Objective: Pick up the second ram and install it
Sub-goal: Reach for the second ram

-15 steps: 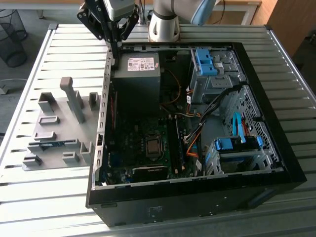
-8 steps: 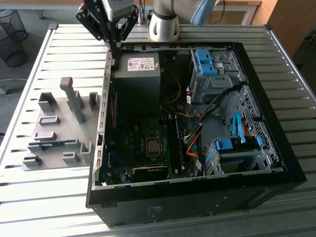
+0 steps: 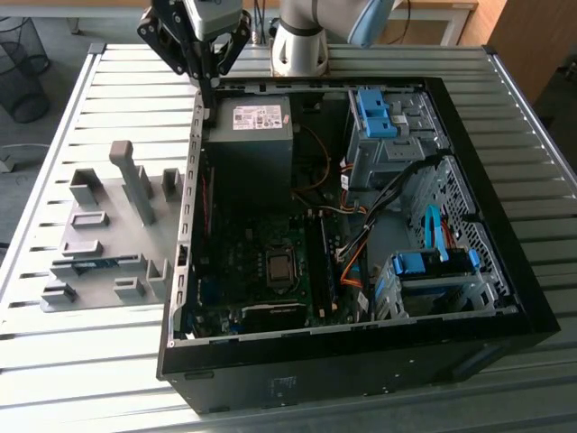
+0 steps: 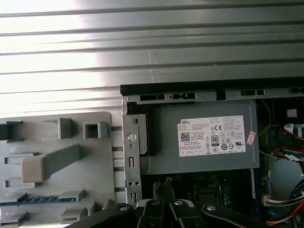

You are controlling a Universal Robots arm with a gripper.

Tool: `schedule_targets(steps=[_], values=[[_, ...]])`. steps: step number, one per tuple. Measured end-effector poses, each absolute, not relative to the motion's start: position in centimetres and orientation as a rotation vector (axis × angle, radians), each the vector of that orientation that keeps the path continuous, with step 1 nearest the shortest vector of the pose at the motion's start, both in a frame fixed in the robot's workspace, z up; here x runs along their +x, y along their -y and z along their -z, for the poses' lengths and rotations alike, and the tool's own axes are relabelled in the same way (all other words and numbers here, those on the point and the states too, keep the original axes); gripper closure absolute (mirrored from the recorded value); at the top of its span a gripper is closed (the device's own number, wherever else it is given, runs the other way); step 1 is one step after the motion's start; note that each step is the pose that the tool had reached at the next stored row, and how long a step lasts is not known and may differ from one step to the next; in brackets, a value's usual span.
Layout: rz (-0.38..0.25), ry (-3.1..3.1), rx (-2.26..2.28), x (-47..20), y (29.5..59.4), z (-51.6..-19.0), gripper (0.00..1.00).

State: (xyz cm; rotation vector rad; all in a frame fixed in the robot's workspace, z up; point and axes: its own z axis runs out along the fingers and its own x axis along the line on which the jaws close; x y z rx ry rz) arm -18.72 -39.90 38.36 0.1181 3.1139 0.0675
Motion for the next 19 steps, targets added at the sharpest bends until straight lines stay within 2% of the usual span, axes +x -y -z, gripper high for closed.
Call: schedule_targets(steps=[19], values=[[-0.067, -3.114, 0.118, -19.8, 39.9, -38.2, 0.89]])
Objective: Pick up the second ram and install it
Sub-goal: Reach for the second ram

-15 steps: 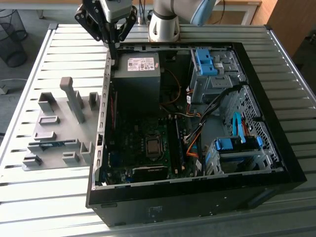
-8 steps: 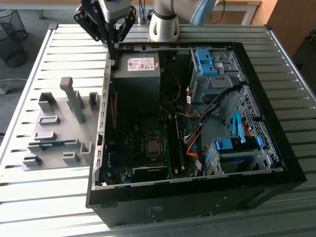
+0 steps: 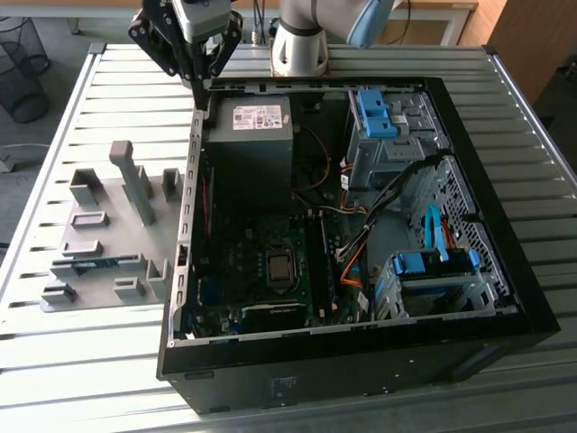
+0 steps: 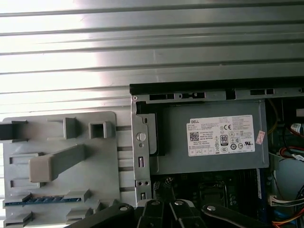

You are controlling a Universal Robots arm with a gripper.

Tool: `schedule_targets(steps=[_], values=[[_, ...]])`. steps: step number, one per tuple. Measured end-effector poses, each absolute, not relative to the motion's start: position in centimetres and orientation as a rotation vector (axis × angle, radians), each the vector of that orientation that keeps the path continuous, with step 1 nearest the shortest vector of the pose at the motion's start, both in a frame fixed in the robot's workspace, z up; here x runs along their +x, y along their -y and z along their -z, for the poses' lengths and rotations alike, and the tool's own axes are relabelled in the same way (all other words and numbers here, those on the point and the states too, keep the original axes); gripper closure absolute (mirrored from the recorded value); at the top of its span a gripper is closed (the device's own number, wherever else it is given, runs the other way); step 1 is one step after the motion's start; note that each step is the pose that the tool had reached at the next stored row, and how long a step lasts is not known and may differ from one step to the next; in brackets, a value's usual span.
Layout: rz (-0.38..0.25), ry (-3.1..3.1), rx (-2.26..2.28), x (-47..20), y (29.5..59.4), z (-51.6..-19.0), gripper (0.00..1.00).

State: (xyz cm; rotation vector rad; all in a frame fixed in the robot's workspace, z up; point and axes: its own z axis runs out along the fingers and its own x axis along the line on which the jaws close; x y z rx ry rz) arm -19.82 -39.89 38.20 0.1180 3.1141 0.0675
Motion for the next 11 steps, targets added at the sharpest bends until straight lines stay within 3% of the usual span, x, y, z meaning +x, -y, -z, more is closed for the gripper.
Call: schedule_targets(steps=[11], values=[[-0.068, -3.114, 0.118, -20.45, 39.89, -38.11, 0.89]])
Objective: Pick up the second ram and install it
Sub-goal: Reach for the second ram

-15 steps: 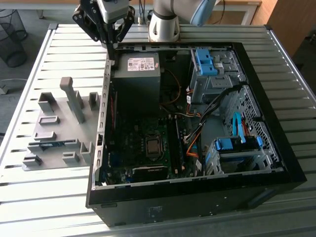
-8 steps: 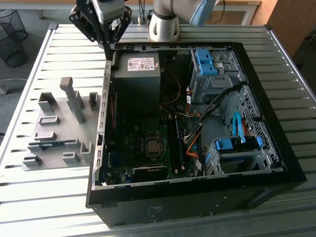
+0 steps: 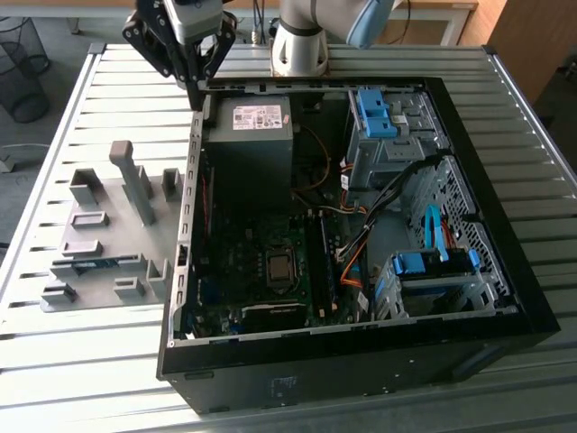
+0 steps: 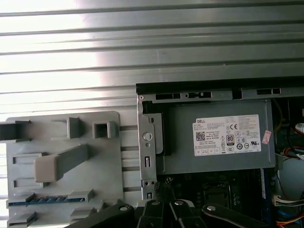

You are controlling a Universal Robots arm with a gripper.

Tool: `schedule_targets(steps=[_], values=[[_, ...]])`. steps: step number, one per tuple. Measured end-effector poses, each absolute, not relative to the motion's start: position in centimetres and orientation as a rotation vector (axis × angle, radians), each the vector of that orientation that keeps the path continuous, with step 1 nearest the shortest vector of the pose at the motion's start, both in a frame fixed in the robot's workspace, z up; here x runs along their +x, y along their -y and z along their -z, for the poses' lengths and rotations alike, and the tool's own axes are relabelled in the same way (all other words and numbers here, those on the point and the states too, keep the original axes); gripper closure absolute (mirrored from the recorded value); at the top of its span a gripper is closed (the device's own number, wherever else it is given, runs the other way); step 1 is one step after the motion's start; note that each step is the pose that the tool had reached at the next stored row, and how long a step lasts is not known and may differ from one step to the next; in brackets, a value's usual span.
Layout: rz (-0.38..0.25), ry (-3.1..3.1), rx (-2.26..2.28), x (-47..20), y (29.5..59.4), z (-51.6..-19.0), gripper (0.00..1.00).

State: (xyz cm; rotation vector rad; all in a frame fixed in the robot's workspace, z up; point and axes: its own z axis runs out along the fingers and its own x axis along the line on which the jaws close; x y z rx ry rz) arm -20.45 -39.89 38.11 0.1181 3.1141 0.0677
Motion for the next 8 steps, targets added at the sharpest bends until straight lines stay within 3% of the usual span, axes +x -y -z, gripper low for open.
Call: schedule_targets(steps=[8], values=[[-0.068, -3.114, 0.118, -20.96, 39.89, -38.00, 0.89]])
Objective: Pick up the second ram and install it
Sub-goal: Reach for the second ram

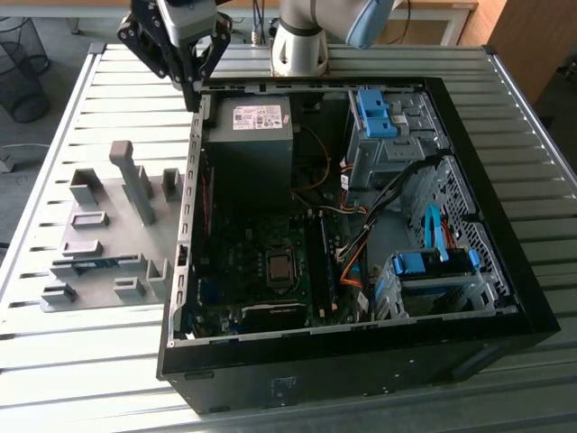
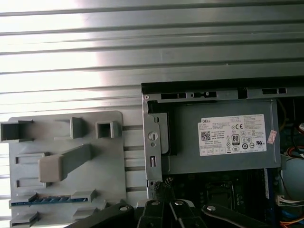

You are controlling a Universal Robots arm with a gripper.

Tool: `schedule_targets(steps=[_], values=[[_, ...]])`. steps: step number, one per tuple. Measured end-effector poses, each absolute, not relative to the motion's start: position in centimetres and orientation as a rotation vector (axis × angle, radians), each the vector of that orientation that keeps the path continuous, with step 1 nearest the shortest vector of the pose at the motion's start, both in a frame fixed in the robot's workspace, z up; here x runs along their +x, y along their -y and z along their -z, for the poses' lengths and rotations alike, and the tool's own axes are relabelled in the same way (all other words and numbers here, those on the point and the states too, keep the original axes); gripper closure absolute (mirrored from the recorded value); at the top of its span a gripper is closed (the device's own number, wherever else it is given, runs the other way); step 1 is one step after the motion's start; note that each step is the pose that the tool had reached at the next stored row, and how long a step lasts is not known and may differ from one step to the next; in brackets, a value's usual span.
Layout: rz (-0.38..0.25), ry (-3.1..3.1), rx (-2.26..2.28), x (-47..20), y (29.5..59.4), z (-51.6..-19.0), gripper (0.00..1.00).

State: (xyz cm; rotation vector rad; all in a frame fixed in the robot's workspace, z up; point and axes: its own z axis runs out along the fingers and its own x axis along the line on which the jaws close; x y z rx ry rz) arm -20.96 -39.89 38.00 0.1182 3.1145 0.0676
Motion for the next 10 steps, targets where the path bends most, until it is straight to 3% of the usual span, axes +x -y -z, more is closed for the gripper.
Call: schedule_targets(steps=[10], values=[[-0.068, -3.115, 0.118, -21.60, 39.89, -37.88, 0.89]])
